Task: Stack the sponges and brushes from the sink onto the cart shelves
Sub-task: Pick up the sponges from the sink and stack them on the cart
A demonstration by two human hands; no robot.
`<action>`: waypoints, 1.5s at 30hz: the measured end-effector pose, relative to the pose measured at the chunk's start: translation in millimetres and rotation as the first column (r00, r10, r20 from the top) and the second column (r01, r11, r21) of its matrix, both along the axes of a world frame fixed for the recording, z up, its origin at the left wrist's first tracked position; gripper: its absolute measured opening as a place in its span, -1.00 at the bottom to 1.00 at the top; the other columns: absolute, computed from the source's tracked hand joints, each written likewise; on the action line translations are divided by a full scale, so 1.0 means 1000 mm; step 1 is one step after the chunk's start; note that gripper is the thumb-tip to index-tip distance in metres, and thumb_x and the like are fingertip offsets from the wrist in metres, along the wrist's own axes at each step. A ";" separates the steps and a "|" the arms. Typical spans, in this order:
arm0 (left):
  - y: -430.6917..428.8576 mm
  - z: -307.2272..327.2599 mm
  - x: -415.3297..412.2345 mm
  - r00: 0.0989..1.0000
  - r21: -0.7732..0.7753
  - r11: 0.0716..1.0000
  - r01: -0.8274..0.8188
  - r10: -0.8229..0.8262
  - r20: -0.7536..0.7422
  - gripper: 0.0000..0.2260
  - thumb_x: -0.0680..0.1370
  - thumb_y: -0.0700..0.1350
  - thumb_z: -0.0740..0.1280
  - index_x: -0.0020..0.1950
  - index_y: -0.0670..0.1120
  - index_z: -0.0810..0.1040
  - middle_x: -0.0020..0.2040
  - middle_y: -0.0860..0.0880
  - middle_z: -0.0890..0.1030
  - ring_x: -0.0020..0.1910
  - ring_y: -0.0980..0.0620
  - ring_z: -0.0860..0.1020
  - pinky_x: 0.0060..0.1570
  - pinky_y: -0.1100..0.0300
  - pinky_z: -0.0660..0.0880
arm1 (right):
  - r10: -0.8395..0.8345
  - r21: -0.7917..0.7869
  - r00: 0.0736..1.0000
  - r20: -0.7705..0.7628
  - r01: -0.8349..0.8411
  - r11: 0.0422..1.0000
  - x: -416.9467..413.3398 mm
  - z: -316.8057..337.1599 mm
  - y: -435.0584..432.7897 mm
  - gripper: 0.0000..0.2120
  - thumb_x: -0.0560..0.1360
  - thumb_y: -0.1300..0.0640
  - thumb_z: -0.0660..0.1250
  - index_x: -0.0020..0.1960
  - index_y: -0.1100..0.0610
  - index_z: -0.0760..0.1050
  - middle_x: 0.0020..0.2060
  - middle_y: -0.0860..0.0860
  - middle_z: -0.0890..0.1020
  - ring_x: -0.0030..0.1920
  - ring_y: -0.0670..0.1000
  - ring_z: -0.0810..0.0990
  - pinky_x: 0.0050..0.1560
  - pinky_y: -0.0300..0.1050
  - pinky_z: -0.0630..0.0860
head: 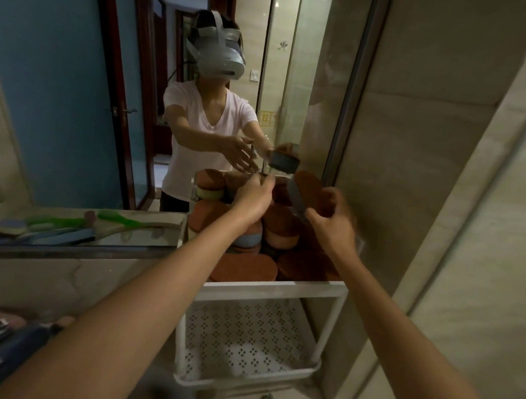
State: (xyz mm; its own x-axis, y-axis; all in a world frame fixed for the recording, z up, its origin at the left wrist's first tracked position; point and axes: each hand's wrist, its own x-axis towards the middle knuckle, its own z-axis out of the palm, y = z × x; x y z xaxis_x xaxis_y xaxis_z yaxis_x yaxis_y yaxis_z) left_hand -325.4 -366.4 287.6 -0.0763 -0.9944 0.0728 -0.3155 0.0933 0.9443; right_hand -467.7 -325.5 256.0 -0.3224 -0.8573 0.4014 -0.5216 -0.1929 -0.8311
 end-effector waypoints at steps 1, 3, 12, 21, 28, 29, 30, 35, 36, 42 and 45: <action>0.001 -0.003 0.001 0.980 -0.109 0.994 0.004 0.018 0.201 -0.61 0.63 0.06 0.02 0.38 -0.09 0.33 0.18 -0.17 0.53 0.19 -0.19 0.50 0.14 -0.01 0.44 | -0.026 0.026 0.999 -0.048 0.027 0.999 -0.005 -0.005 -0.002 -0.52 0.48 0.11 0.31 0.37 0.00 0.28 0.28 0.05 0.44 0.24 0.06 0.44 0.14 -0.05 0.43; 0.000 -0.014 0.003 0.840 -0.203 0.972 0.116 0.013 0.542 -0.62 0.63 0.05 0.00 0.40 -0.04 0.31 0.36 -0.20 0.41 0.37 -0.21 0.34 0.30 -0.11 0.29 | -0.069 0.097 0.978 -0.199 0.090 0.991 -0.011 -0.015 -0.007 -0.48 0.51 0.09 0.27 0.44 -0.03 0.22 0.37 0.11 0.37 0.33 0.13 0.38 0.30 0.07 0.38; 0.001 -0.044 0.007 0.460 -0.042 0.951 0.306 -0.109 0.881 -0.52 0.62 0.17 -0.10 0.53 0.09 0.02 0.57 -0.09 -0.02 0.55 -0.13 -0.06 0.49 -0.08 -0.11 | 0.041 0.248 0.897 -0.440 0.078 0.966 -0.016 -0.035 -0.025 -0.52 0.53 0.03 0.20 0.43 -0.12 0.25 0.38 0.16 0.38 0.32 0.20 0.40 0.33 0.04 0.37; 0.000 -0.046 0.006 0.416 -0.046 0.949 0.312 -0.093 0.904 -0.52 0.63 0.15 -0.12 0.54 0.07 -0.01 0.57 -0.10 -0.04 0.55 -0.10 -0.07 0.50 -0.04 -0.13 | 0.178 0.446 0.751 -0.636 0.169 0.879 -0.017 -0.026 -0.032 -0.52 0.56 -0.04 0.13 0.46 -0.14 0.15 0.48 0.15 0.19 0.40 0.21 0.29 0.35 0.12 0.36; 0.009 -0.033 0.008 0.613 -0.149 0.942 0.301 -0.071 0.787 -0.58 0.65 0.03 -0.02 0.47 -0.08 0.25 0.49 -0.17 0.26 0.49 -0.12 0.18 0.47 -0.01 0.00 | 0.176 0.327 0.760 -0.626 0.050 0.944 -0.005 -0.018 -0.008 -0.46 0.50 0.21 0.18 0.47 0.06 0.19 0.47 0.20 0.16 0.48 0.25 0.12 0.46 0.17 0.16; 0.015 -0.031 0.010 0.676 -0.211 0.938 0.276 -0.033 0.736 -0.61 0.65 -0.01 0.00 0.42 -0.12 0.32 0.42 -0.18 0.36 0.43 -0.12 0.27 0.46 -0.01 0.03 | 0.133 0.212 0.794 -0.594 -0.005 0.977 0.000 -0.018 -0.002 -0.49 0.46 0.27 0.18 0.41 0.11 0.30 0.41 0.22 0.27 0.43 0.27 0.23 0.42 0.16 0.24; 0.021 -0.028 0.012 0.731 -0.275 0.931 0.240 0.013 0.683 -0.64 0.65 -0.04 0.01 0.36 -0.14 0.37 0.35 -0.18 0.43 0.37 -0.12 0.34 0.44 0.00 0.07 | 0.087 0.107 0.826 -0.557 -0.033 0.994 0.005 -0.016 0.004 -0.53 0.43 0.31 0.19 0.34 0.17 0.39 0.35 0.23 0.35 0.37 0.27 0.32 0.37 0.14 0.32; 0.076 -0.027 0.052 0.891 -0.502 0.862 -0.069 0.280 0.358 -0.75 0.61 -0.16 0.14 0.16 -0.19 0.55 0.12 -0.17 0.59 0.12 -0.11 0.53 0.06 0.13 0.39 | 0.006 -0.281 0.943 -0.332 -0.105 0.954 0.065 -0.021 0.055 -0.75 0.40 0.31 0.21 0.03 0.28 0.56 0.11 0.19 0.53 0.13 0.13 0.52 0.10 -0.08 0.48; 0.093 -0.032 0.065 0.897 -0.506 0.852 -0.131 0.319 0.305 -0.76 0.60 -0.16 0.15 0.12 -0.18 0.56 0.07 -0.15 0.61 0.07 -0.08 0.55 0.00 0.15 0.41 | 0.049 -0.315 0.960 -0.274 -0.138 0.939 0.081 -0.027 0.067 -0.77 0.39 0.30 0.21 -0.02 0.28 0.57 0.05 0.18 0.54 0.04 0.07 0.54 0.01 -0.14 0.47; 0.185 -0.125 0.158 0.853 -0.233 0.881 -0.411 0.462 0.242 -0.83 0.58 -0.20 0.19 0.03 -0.18 0.56 -0.07 -0.19 0.65 -0.04 -0.10 0.61 0.01 0.07 0.50 | 0.393 -0.257 0.912 -0.119 -0.411 0.875 0.186 -0.101 0.129 -0.79 0.35 0.37 0.21 -0.10 0.30 0.58 -0.15 0.18 0.58 -0.17 -0.08 0.47 -0.09 -0.50 0.32; 0.220 -0.177 0.207 0.788 -0.053 0.837 -0.545 0.533 0.308 -0.84 0.56 -0.23 0.20 -0.02 -0.24 0.56 -0.07 -0.26 0.64 -0.04 -0.20 0.60 0.02 -0.08 0.52 | 0.560 -0.028 0.826 -0.065 -0.562 0.826 0.234 -0.145 0.154 -0.73 0.38 0.23 0.15 -0.07 0.27 0.58 -0.11 0.16 0.60 -0.13 -0.06 0.50 -0.05 -0.44 0.35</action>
State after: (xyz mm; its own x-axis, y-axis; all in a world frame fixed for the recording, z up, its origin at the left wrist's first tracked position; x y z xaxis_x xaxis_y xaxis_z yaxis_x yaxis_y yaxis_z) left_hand -118.2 -146.1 110.7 0.4605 -0.8821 0.0986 -0.5701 -0.2088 0.7946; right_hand -234.1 -171.6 110.8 0.2312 -0.8649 0.4455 -0.3540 -0.5013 -0.7895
